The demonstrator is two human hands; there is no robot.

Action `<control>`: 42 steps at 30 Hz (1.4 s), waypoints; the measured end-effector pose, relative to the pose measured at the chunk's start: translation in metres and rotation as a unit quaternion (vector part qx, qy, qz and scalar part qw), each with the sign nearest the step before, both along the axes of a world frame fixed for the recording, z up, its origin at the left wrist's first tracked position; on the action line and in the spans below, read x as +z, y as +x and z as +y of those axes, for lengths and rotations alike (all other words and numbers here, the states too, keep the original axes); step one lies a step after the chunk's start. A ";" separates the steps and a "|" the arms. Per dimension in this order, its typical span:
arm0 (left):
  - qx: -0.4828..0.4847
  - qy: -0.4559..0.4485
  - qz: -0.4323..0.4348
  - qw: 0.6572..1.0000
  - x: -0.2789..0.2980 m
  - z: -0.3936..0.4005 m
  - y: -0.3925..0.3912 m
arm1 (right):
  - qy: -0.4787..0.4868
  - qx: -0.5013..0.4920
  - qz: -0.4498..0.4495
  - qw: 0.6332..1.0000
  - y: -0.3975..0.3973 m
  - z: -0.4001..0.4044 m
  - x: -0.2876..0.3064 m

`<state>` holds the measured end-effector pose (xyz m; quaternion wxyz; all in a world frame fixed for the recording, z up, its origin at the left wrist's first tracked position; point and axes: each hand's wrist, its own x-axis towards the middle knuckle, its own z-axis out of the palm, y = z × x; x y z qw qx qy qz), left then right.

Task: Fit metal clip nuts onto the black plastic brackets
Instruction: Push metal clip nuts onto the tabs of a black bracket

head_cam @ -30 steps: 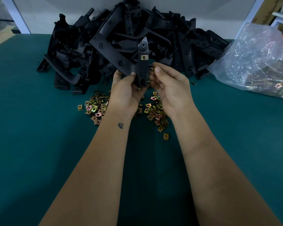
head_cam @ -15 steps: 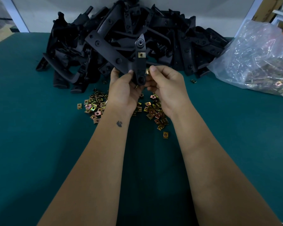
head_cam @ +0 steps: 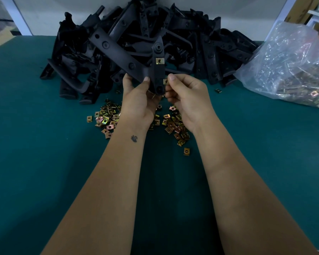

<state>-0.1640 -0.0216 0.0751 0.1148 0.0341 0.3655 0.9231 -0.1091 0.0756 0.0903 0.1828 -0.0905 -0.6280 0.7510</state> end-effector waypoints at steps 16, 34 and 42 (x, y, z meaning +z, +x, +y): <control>0.010 0.034 -0.016 0.999 -0.004 -0.002 0.000 | -0.079 0.045 0.013 0.996 0.000 -0.005 0.002; -0.004 -0.105 0.045 0.993 -0.002 -0.012 0.002 | 0.145 0.071 -0.058 0.985 0.001 0.013 -0.005; 0.005 -0.095 0.058 0.994 0.003 -0.011 0.000 | 0.176 0.066 -0.030 0.982 0.001 0.012 -0.008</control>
